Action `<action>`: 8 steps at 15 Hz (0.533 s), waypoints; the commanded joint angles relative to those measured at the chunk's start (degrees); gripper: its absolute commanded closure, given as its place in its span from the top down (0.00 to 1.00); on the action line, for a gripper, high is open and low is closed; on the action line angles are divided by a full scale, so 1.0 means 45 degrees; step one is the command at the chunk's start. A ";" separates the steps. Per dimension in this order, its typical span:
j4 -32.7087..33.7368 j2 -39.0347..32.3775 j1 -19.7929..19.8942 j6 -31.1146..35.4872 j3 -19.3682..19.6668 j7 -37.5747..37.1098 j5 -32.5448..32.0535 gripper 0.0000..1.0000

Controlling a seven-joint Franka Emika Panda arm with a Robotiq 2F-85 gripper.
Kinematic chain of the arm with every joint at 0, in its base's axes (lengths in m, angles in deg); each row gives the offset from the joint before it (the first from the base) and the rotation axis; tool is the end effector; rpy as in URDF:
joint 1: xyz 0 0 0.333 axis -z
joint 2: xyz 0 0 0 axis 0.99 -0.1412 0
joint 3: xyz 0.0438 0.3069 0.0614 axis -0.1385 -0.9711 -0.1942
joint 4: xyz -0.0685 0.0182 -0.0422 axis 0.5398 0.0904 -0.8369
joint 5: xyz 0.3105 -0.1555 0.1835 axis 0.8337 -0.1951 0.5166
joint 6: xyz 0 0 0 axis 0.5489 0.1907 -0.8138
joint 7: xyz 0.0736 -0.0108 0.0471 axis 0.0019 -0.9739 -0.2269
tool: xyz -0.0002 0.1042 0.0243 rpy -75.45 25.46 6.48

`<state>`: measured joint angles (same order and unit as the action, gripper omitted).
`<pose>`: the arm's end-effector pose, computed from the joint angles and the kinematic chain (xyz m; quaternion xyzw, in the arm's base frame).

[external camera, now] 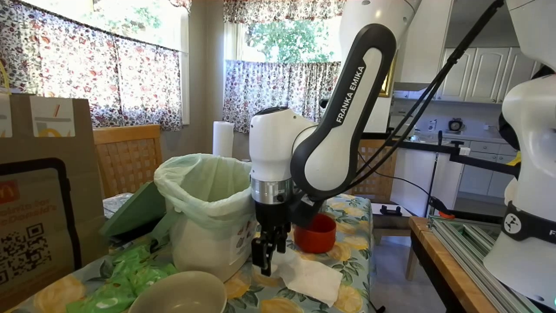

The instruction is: Put the white napkin in the red lid then tilt the lid over the bin to the throw the napkin in.

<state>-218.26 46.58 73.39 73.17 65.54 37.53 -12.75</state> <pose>0.5180 0.0138 0.1069 0.9918 -0.1135 -0.0152 0.0570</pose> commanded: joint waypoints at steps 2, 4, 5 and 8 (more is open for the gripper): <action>-0.0292 0.0383 -0.0369 -0.0686 -0.0122 -0.0626 0.1207 1.00; -0.0306 0.0338 -0.0707 -0.0756 0.0090 -0.0999 0.1165 1.00; -0.0285 0.0278 -0.0845 -0.0777 0.0178 -0.1161 0.1069 1.00; -0.0145 -0.0064 -0.1441 -0.0740 0.0634 -0.1635 0.0632 1.00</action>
<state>-218.49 47.19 69.96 70.17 66.17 32.98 -8.69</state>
